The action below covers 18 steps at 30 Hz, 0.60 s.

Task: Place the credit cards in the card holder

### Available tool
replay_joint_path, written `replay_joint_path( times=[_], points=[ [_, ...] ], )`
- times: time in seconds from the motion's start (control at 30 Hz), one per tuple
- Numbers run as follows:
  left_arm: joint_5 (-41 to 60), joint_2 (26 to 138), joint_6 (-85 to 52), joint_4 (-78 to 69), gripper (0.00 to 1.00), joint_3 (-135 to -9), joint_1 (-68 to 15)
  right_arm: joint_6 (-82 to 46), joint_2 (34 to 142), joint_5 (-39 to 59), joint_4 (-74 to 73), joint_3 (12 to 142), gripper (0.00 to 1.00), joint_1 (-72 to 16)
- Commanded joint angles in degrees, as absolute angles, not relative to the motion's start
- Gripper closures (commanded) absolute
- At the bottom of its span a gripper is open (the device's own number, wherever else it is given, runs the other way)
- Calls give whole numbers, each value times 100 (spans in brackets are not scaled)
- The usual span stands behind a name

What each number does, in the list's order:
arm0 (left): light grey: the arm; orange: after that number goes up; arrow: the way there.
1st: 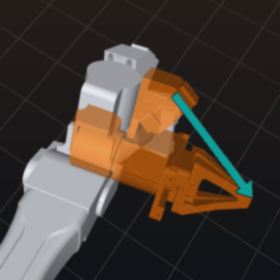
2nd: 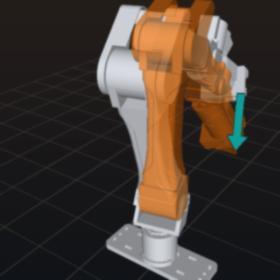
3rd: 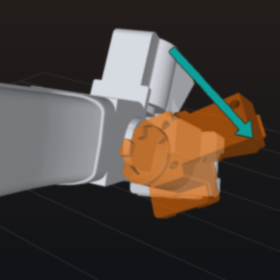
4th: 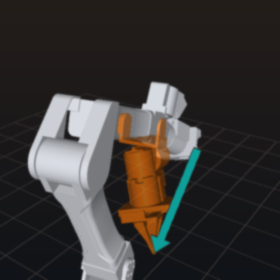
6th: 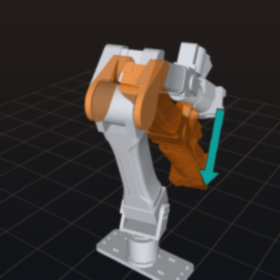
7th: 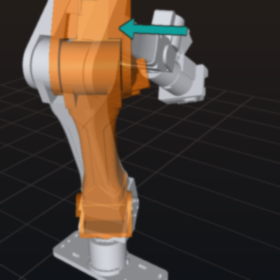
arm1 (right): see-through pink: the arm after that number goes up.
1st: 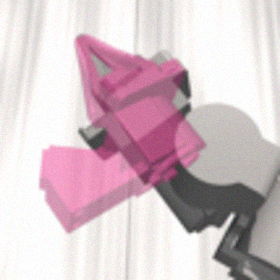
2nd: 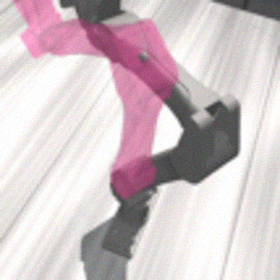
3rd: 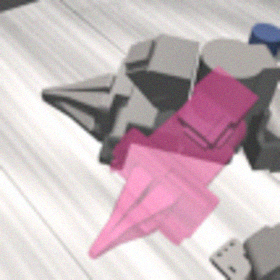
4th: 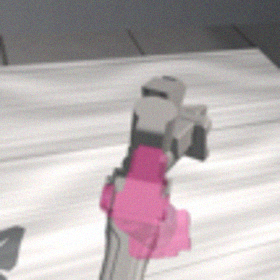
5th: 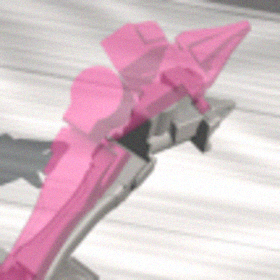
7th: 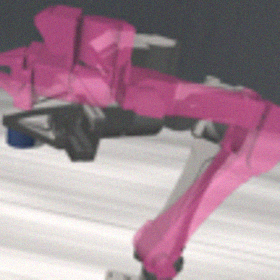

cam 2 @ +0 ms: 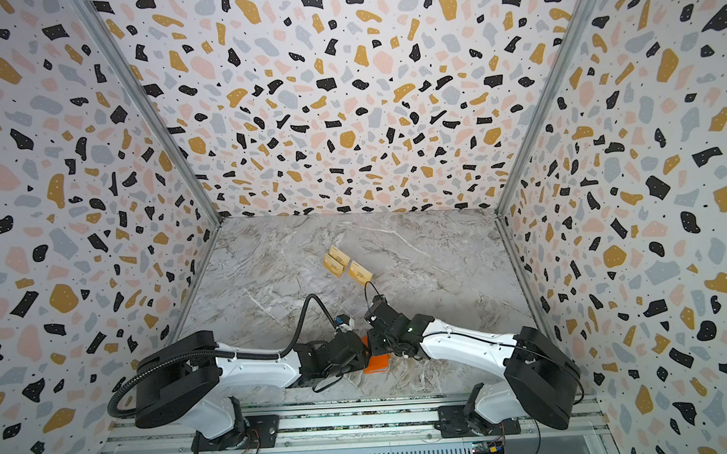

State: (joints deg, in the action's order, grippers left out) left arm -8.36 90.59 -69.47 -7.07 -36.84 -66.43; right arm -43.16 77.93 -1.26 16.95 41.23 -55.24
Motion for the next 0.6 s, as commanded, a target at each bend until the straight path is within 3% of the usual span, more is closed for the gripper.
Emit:
replay_joint_path(
  times=[0.0, 0.33, 0.57],
  points=[
    [-856, 9340, -6830, 939, 60, -3469, -6693, -4455, 7484, -123, 1887, 3850, 58, -5509],
    [-593, 9490, -6410, 962, 57, -3981, -6697, -4421, 7427, 114, 1849, 3478, 58, -5480],
    [-602, 9263, -6297, 982, 50, -4186, -6563, -4312, 7720, 155, 1725, 3412, 74, -5491]
  ],
)
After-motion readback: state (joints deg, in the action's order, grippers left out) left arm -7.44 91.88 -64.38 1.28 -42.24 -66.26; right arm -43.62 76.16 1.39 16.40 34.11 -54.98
